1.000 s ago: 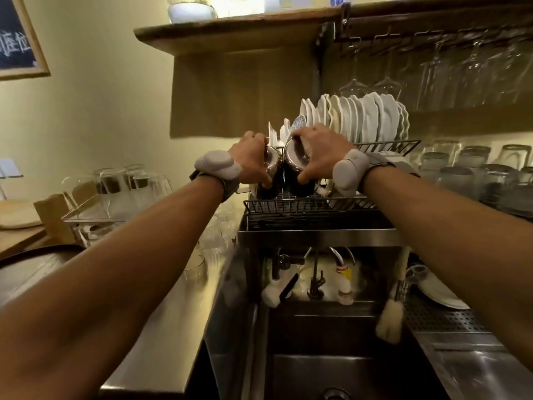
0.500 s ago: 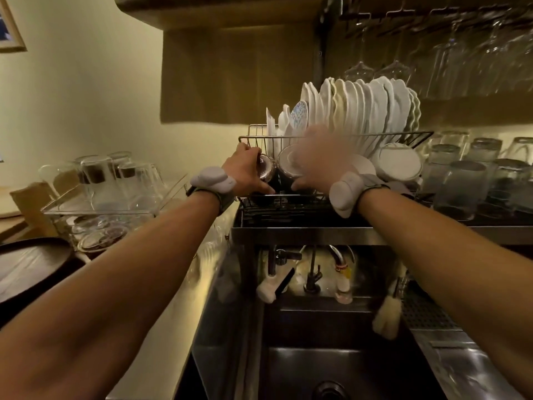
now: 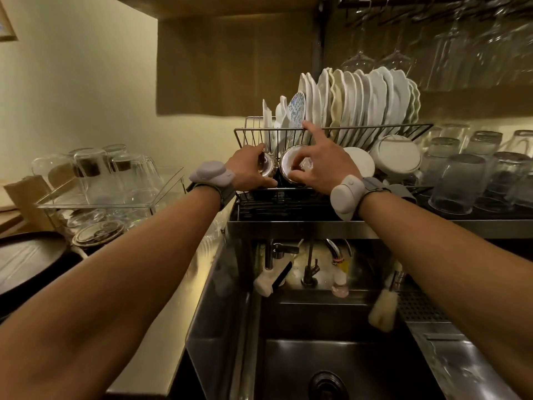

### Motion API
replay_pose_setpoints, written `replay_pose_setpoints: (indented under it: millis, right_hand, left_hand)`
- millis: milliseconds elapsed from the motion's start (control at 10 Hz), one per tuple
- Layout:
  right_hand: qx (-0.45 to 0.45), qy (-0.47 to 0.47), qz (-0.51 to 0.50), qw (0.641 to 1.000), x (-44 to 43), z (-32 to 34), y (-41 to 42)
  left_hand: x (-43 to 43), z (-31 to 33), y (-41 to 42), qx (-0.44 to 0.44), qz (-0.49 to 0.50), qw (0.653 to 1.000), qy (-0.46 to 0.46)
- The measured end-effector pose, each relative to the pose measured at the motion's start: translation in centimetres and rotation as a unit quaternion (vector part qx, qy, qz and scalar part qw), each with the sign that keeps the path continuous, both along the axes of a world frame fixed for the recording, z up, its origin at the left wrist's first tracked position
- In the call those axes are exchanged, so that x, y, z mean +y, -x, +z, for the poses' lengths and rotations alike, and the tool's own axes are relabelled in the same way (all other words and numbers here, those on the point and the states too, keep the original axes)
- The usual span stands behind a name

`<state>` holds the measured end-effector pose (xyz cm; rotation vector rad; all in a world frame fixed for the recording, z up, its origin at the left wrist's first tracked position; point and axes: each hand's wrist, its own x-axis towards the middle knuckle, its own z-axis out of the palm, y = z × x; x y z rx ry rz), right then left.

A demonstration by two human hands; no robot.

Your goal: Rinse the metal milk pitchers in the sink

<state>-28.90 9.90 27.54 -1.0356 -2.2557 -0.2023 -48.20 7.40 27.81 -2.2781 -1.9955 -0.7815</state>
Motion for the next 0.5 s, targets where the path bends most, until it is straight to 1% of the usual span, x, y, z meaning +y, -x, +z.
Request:
replay_pose_setpoints:
  millis: [100, 300, 400, 500]
  right_hand:
    - [0.004, 0.004, -0.001, 1.000, -0.1, 0.0, -0.1]
    - [0.013, -0.001, -0.014, 1.000, -0.4, -0.5, 0.0]
    - [0.020, -0.015, -0.015, 1.000, -0.6, -1.0, 0.1]
    - [0.038, -0.008, -0.015, 0.999, -1.3, -0.9, 0.0]
  left_hand:
    - [-0.3, -0.2, -0.1, -0.004, 0.007, 1.000, -0.004]
    - [-0.7, -0.4, -0.2, -0.060, -0.003, 0.998, -0.011]
    - [-0.6, -0.7, 0.0, -0.045, -0.019, 0.999, -0.002]
    - [-1.0, -0.7, -0.3, -0.033, 0.008, 0.999, -0.010]
